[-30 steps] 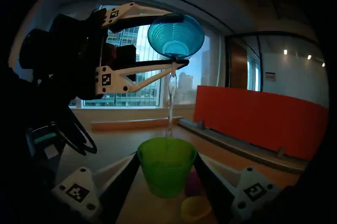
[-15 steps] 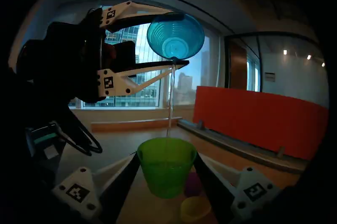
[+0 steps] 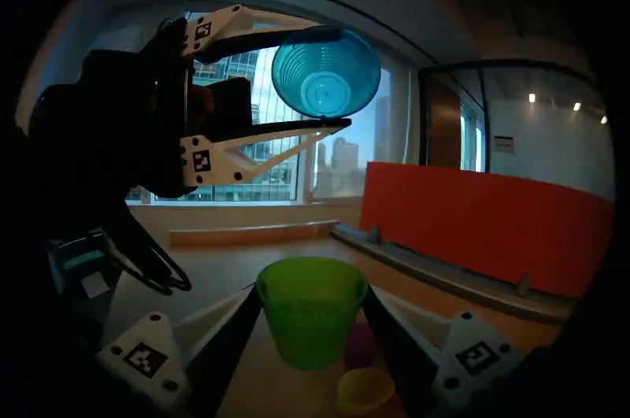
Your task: Pour water
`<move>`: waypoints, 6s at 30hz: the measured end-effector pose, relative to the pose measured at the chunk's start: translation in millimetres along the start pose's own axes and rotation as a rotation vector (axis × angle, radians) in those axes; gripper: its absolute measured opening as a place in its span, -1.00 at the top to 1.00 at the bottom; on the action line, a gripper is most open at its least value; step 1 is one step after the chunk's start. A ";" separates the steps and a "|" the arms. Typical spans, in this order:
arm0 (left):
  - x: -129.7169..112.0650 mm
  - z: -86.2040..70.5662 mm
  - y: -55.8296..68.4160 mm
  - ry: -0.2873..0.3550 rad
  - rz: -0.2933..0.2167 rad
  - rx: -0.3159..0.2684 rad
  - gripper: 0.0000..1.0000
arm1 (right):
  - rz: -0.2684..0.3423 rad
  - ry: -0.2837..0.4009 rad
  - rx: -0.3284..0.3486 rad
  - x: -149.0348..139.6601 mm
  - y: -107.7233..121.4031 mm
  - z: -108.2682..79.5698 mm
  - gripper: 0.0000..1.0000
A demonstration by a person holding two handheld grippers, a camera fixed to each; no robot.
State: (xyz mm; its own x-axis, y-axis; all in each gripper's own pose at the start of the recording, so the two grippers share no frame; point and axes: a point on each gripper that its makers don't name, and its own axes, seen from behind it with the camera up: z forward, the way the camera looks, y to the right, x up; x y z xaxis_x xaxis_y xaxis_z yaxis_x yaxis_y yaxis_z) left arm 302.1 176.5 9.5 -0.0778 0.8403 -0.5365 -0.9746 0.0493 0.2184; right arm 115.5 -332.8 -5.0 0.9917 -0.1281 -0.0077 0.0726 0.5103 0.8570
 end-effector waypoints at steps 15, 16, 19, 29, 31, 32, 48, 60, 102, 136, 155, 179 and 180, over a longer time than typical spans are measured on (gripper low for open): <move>-25.5 2.5 7.0 -0.057 -0.332 -0.034 -0.72 | 0.002 0.007 -0.006 0.6 -0.4 0.5 -0.83; -27.0 2.7 8.3 -0.061 -0.364 -0.037 -0.72 | 0.001 0.008 -0.008 1.0 -0.1 0.5 -0.83; -31.1 2.9 12.1 -0.069 -0.470 -0.048 -0.72 | 0.002 0.011 -0.011 2.6 0.6 0.5 -0.83; -41.4 1.9 16.9 -0.088 -0.848 -0.067 -0.72 | 0.001 0.022 -0.018 7.4 2.0 -0.6 -0.83; -43.9 2.4 15.6 -0.089 -0.927 -0.065 -0.72 | 0.001 0.024 -0.020 8.1 2.3 -1.1 -0.83; -45.2 2.6 14.8 -0.090 -0.964 -0.063 -0.72 | 0.001 0.025 -0.021 8.5 2.4 -1.3 -0.83; -54.3 0.7 14.6 -0.073 -1.442 -0.096 -0.72 | -0.002 0.037 -0.030 16.1 4.5 -5.1 -0.83; -66.4 1.4 28.1 -0.107 -1.529 -0.099 -0.72 | -0.004 0.035 -0.037 15.0 5.7 -7.1 -0.83; -79.2 -26.0 121.7 -0.246 -1.582 -0.164 -0.73 | 0.012 -0.016 -0.199 0.4 68.3 -91.0 -0.83; -59.1 -29.9 215.6 -0.348 -1.483 -0.440 -0.75 | 0.044 -0.169 -0.146 -42.9 73.1 -97.0 -0.83; -65.3 -53.8 283.6 -0.474 -1.418 -0.592 -0.75 | 0.048 -0.300 -0.108 -92.0 72.7 -97.3 -0.84; -52.2 -88.2 341.2 -0.540 -1.405 -0.716 -0.75 | 0.079 -0.412 -0.097 -148.1 76.4 -92.7 -0.84; -51.7 -89.3 343.5 -0.542 -1.407 -0.720 -0.75 | 0.079 -0.417 -0.098 -150.1 76.5 -92.6 -0.84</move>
State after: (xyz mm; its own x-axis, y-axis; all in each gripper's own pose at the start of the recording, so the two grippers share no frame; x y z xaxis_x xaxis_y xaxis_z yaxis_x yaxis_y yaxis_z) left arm -47.4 101.8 39.5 0.8099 0.4441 0.3832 -0.1196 0.7647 -0.6332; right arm -18.0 -195.8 14.0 0.8687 -0.4073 0.2819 0.0275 0.6078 0.7936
